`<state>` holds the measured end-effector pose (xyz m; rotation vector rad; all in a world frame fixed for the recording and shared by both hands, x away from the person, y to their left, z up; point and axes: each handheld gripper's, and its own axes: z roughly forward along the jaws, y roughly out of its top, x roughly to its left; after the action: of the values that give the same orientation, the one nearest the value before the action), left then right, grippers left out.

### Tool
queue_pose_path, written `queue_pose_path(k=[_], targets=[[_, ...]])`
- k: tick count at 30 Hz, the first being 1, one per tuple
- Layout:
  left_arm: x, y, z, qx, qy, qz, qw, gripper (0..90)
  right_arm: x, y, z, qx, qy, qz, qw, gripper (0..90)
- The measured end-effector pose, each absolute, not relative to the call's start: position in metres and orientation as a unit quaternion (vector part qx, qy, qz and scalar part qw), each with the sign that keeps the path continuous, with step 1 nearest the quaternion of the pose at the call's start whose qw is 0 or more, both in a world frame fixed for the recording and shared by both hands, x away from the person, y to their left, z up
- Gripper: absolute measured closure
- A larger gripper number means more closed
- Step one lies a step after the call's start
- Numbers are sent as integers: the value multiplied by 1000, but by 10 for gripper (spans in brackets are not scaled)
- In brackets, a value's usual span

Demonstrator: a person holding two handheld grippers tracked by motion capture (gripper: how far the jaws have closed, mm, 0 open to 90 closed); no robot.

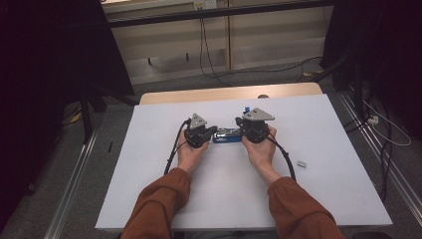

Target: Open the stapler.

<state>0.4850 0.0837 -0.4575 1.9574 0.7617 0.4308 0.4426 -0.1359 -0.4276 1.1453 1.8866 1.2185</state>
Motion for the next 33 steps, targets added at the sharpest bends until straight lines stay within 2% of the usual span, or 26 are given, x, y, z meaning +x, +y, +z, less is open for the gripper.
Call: queue_pose_path(k=[33], targets=[[485,84,-458,799,316,173,481,900,440,-157,-433,456,693,472,299,900]])
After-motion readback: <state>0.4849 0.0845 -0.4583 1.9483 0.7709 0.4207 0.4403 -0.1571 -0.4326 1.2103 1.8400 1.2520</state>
